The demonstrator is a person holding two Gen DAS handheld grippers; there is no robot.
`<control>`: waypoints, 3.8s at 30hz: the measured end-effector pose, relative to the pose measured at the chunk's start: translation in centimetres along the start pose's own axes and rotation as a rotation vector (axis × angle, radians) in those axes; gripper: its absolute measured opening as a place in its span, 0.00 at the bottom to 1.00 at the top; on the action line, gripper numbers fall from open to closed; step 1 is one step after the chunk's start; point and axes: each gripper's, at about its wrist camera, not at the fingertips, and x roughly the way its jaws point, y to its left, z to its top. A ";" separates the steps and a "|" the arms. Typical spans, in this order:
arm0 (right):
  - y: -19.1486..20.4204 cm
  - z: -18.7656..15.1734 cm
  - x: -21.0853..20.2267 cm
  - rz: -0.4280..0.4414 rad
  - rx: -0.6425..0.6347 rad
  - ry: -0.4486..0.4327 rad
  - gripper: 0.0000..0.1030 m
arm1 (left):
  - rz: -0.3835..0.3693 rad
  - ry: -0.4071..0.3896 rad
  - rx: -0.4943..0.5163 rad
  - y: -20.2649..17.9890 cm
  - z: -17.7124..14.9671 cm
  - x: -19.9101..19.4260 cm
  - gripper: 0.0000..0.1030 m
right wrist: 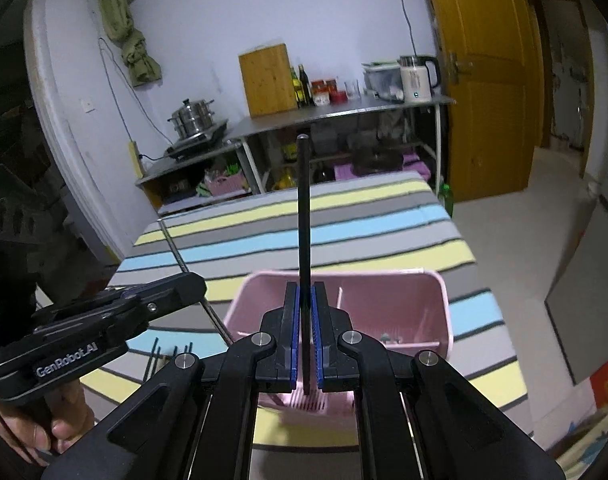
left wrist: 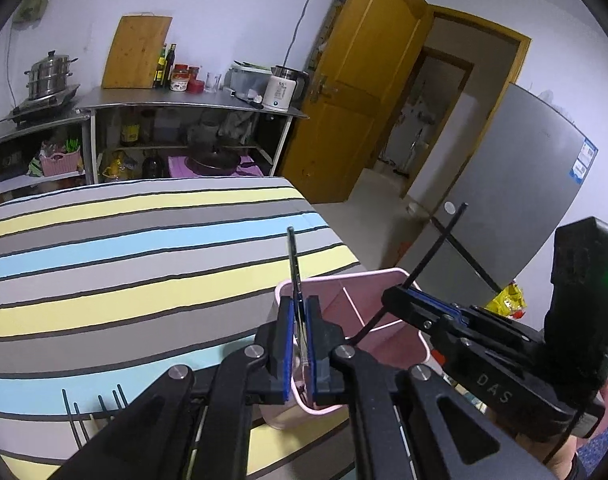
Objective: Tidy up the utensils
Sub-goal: 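Lift both held chopsticks and carry them over the pink utensil holder, then lower both chopsticks into the pink holder and open both tools, then move both open tools back down to the remaining chopsticks, then grasp a black chopstick with the right tool while the left tool grasps another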
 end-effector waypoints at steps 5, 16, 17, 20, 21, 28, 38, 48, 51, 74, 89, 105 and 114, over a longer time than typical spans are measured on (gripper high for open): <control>-0.6 -0.2 0.0 -0.005 0.018 -0.002 0.07 | 0.001 -0.015 0.011 -0.5 -0.3 -0.4 0.06; -0.2 -0.7 -2.9 -0.026 0.018 -0.057 0.23 | 0.025 -0.081 0.030 -1.1 -1.5 -5.3 0.10; 0.1 -0.8 -3.4 -0.025 0.014 -0.062 0.23 | 0.026 -0.087 0.031 -1.1 -1.7 -5.8 0.10; 0.9 -1.5 -4.6 -0.031 -0.006 -0.073 0.23 | 0.056 -0.114 0.040 -1.3 -2.7 -7.8 0.10; 1.3 -1.8 -5.0 -0.035 -0.014 -0.077 0.23 | 0.069 -0.127 0.040 -1.3 -3.3 -8.6 0.10; 4.3 -4.8 -7.5 -0.034 -0.058 -0.091 0.23 | 0.141 -0.169 0.011 -0.5 -7.4 -13.1 0.10; 7.5 -9.9 -9.1 -0.009 -0.106 -0.069 0.23 | 0.259 -0.198 0.011 0.6 -12.8 -17.4 0.10; 9.4 -13.1 -8.6 0.035 -0.142 -0.039 0.23 | 0.334 -0.171 -0.023 3.1 -17.2 -18.0 0.10; 10.1 -13.8 -7.8 0.053 -0.167 -0.021 0.23 | 0.346 -0.148 -0.044 4.4 -18.6 -17.7 0.10; 12.0 -15.5 3.6 0.109 -0.204 0.204 0.23 | 0.364 0.027 -0.181 13.5 -19.7 -10.3 0.19; 12.9 -15.6 9.9 0.130 -0.234 0.302 0.20 | 0.372 0.093 -0.165 14.9 -18.8 -6.7 0.19; 12.8 -14.3 11.2 0.080 -0.227 0.316 0.12 | 0.395 0.126 -0.161 15.6 -17.6 -5.9 0.19; 13.1 -13.4 12.3 0.046 -0.196 0.322 0.08 | 0.459 0.145 -0.101 15.4 -16.9 -4.6 0.08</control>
